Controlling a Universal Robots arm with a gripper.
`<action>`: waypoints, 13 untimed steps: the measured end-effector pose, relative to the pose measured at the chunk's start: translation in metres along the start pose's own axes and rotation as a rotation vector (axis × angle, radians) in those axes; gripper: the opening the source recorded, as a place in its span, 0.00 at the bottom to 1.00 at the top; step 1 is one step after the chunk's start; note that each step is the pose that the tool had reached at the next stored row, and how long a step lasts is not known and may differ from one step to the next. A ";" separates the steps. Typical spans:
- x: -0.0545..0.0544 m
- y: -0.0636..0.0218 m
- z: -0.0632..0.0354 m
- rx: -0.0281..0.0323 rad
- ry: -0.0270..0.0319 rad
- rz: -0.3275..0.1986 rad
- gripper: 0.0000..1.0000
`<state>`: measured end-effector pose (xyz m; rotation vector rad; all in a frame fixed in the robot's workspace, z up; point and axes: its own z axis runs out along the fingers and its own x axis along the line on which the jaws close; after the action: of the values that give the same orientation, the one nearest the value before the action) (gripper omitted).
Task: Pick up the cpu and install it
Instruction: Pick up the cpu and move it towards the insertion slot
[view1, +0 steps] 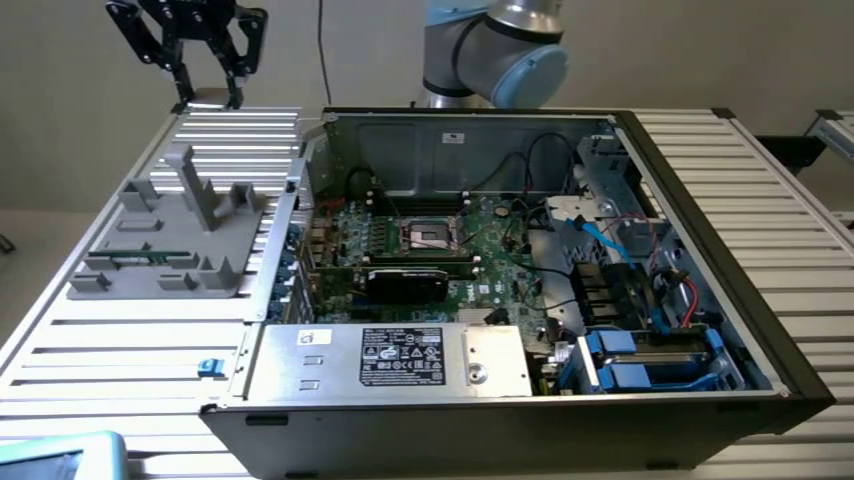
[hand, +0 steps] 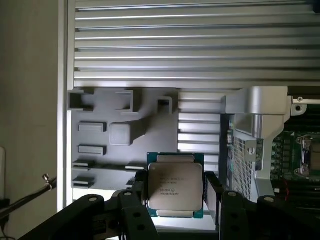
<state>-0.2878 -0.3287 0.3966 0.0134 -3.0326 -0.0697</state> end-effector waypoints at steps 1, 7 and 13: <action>-0.004 0.0000 -0.0005 0.0000 0.0000 0.000 0.56; -0.032 -0.0002 -0.0035 0.0000 0.0000 0.000 0.56; -0.059 -0.0004 -0.0064 0.0000 0.0001 0.000 0.56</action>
<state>-0.2286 -0.3287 0.3966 0.0133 -3.0326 -0.0696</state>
